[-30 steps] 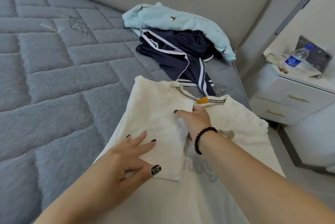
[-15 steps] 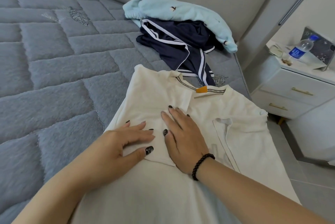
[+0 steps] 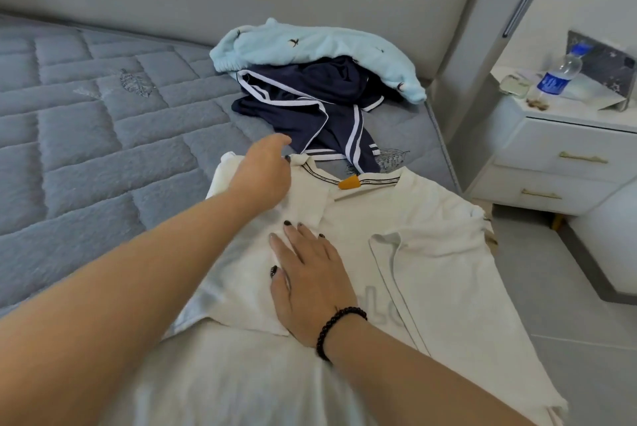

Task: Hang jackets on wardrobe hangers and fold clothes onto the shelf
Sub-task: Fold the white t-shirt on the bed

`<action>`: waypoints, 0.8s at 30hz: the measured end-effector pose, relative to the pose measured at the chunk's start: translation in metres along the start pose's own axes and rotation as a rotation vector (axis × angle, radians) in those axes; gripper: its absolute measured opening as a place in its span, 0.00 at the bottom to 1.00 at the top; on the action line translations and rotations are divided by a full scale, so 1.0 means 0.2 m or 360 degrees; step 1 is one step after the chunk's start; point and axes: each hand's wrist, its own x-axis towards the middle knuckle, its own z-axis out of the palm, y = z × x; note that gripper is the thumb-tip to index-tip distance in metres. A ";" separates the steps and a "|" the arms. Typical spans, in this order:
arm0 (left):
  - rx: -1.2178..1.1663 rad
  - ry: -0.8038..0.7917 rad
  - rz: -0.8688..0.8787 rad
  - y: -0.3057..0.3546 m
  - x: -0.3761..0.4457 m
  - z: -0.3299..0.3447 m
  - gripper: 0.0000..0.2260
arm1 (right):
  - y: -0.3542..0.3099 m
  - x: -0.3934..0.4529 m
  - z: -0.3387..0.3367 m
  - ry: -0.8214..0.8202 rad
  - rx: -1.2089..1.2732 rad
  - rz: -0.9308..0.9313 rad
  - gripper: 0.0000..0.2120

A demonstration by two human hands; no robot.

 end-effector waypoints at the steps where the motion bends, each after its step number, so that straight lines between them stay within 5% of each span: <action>1: 0.0120 -0.0144 0.0106 0.02 0.04 0.08 0.20 | 0.00 0.00 0.01 -0.0006 -0.0012 -0.0001 0.25; 4: 0.0506 -0.0259 0.0373 -0.03 0.05 0.22 0.19 | 0.01 0.00 0.02 -0.0014 -0.0072 0.0044 0.25; 9: 0.0384 -0.0066 0.0342 -0.10 0.03 0.26 0.23 | 0.01 0.00 0.01 -0.0034 0.0098 0.0005 0.28; 13: 0.0406 0.0006 0.0228 -0.12 0.04 0.28 0.27 | 0.10 0.10 -0.20 0.0166 0.0672 0.0100 0.16; 16: 0.0525 -0.0012 0.0177 -0.13 0.04 0.30 0.28 | 0.35 0.32 -0.41 0.0454 0.0482 0.0196 0.16; 21: 0.0579 0.0075 0.0263 -0.13 0.05 0.29 0.27 | 0.80 0.53 -0.45 -0.0268 -0.0417 0.1002 0.29; 24: 0.0592 0.0264 0.0347 -0.13 0.03 0.30 0.27 | 0.89 0.51 -0.36 -0.0273 -0.0439 0.1025 0.30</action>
